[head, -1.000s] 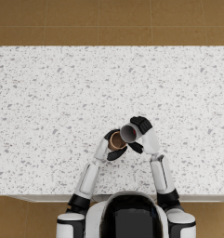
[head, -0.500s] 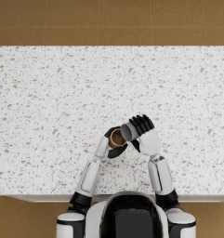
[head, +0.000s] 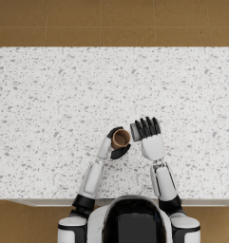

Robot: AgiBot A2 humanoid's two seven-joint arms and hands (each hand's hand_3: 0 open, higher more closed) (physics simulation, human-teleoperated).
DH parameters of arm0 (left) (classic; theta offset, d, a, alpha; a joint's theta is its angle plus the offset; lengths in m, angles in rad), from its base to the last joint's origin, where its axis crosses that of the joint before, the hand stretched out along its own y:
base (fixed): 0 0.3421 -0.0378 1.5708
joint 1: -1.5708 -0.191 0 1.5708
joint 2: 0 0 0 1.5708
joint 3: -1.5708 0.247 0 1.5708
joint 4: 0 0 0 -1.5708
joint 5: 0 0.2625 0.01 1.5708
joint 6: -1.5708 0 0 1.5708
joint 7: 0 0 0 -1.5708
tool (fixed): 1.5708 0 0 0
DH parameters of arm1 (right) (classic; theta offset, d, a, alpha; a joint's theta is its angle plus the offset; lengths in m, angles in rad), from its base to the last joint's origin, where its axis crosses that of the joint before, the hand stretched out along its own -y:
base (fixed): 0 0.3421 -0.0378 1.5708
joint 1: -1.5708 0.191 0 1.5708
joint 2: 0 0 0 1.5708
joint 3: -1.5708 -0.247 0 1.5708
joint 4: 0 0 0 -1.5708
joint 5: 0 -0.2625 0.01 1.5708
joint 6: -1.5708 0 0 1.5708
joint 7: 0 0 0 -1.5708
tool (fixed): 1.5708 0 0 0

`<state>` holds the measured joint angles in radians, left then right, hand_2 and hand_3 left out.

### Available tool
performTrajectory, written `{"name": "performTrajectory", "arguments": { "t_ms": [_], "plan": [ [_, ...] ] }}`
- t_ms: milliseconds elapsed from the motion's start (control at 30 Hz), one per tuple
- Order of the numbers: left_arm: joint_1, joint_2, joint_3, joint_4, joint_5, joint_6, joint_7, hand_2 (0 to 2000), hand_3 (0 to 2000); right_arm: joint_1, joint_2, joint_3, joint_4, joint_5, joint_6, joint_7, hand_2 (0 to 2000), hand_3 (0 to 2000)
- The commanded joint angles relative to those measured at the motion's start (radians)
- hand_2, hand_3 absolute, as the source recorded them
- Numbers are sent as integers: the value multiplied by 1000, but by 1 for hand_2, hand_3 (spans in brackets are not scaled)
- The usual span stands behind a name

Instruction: Pick up two cups and pour the berry on the right into the cup on the left

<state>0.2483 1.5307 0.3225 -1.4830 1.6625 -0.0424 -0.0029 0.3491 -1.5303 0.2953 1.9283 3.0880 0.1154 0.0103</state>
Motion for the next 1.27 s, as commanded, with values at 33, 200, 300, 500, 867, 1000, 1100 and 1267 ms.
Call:
{"name": "performTrajectory", "arguments": {
  "t_ms": [33, 200, 300, 500, 867, 1000, 1100, 1267],
  "plan": [
    [23, 10, -2, -2, 0, 0, 0, 2000, 1280, 18, -14, 6, 5, 32, -1, 0, 2000, 1280],
    [38, 20, 1, 27, 0, 0, 0, 2000, 1280, 12, -17, 11, 24, 192, -4, 0, 2000, 1280],
    [39, 22, 3, 25, 0, 1, 0, 2000, 1280, 11, -20, 9, 29, 244, -5, 0, 2000, 1280],
    [30, 22, 0, 40, 0, 1, 0, 2000, 1280, 0, -23, 20, 60, 387, -4, 0, 2000, 1280],
    [23, 25, -13, 32, 0, 2, 2, 2000, 1280, -13, -31, 9, 51, 543, 0, 0, 2000, 1280],
    [17, 23, -16, 24, 0, 2, 1, 2000, 1280, -13, -33, 5, 51, 549, 1, 0, 2000, 1280],
    [16, 23, -16, 22, 0, 2, 1, 2000, 1280, -13, -33, 5, 51, 550, 1, 0, 2000, 1280],
    [15, 23, -17, 21, 0, 2, 1, 2000, 1280, -13, -33, 4, 51, 551, 1, 0, 2000, 1280]
  ]
}}
